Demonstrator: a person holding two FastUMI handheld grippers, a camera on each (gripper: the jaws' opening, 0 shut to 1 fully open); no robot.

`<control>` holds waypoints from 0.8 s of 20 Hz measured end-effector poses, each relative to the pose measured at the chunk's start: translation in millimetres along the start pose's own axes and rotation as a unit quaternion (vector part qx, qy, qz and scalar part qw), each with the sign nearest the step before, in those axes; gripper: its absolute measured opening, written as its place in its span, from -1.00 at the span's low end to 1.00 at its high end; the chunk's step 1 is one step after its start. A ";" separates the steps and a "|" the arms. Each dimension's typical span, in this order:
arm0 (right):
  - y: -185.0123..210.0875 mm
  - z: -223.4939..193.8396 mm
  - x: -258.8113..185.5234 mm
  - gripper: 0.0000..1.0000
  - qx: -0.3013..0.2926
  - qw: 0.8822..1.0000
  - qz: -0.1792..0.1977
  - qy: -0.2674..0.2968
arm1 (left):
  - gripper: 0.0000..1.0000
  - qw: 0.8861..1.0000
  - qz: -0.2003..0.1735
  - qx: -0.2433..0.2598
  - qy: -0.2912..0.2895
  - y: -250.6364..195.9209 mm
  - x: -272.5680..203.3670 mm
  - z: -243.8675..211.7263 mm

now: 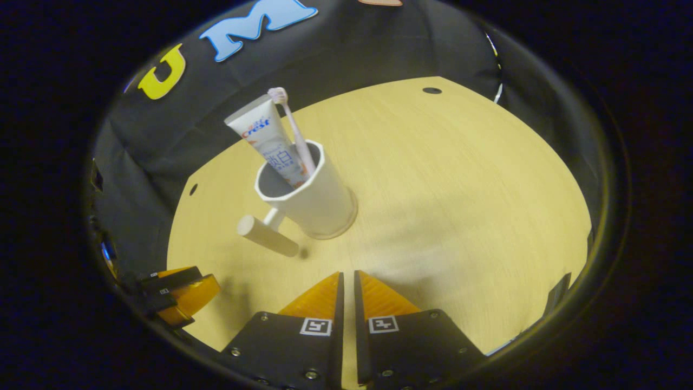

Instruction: Put the toothbrush and toothpaste on the desktop into the cup, then pick up the cup and place it on the coaster on the desktop.

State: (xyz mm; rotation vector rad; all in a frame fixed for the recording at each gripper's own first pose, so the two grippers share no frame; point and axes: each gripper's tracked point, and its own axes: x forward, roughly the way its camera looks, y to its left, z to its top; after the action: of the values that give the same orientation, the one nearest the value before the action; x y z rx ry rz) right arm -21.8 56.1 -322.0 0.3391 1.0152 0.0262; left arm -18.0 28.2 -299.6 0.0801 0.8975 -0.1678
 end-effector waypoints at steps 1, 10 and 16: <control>6.3 4.6 -2.3 -0.79 -0.013 1.000 0.001 -0.010 | 0.52 1.000 0.010 -0.011 -0.013 7.5 -8.8 2.8; 64.8 74.9 -48.5 -0.79 -0.137 0.979 0.019 -0.151 | 0.45 0.987 0.070 -0.020 -0.142 23.2 -81.6 68.4; 85.5 123.0 -97.0 -0.79 -0.167 0.955 0.019 -0.243 | 0.53 0.972 0.076 -0.001 -0.224 6.0 -126.1 128.4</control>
State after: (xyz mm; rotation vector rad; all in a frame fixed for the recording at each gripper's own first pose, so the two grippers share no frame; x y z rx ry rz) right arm 41.0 87.2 -157.8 0.0472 0.5010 0.1413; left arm 5.0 30.3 -121.0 0.1044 0.4375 -0.0373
